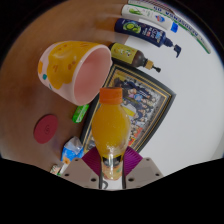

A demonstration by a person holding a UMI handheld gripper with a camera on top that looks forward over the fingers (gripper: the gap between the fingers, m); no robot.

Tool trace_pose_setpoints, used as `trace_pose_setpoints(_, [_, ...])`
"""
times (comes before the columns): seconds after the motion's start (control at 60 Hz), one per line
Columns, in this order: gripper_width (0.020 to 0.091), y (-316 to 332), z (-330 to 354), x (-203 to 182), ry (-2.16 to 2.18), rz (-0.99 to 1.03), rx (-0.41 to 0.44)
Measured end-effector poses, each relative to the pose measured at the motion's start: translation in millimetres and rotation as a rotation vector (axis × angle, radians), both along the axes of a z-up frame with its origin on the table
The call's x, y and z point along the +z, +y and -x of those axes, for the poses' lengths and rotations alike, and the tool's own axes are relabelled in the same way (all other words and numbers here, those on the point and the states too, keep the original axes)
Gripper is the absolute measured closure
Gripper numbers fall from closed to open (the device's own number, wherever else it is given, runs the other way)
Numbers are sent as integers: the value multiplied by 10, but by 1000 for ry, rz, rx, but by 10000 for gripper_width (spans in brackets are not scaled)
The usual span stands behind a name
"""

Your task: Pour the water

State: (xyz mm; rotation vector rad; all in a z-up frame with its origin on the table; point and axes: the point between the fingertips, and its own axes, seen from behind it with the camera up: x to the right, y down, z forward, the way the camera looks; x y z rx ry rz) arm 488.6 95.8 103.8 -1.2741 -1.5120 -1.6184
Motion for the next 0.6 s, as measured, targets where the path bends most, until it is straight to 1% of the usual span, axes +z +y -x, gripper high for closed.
trace_pose_setpoints(0.15, [851,-48,46,32,114,15,7])
trace_pose_setpoints(0.267, [851,-123,69,75,450,22,-21])
trace_pose_setpoints(0.467, [850,-224,138,102,1126,28,-98])
trace_pose_setpoints(0.533, [851,-244,131,27,1324,40,-133])
trace_pose_setpoints(0.6, [851,-252,66,-137,1504,45,-197])
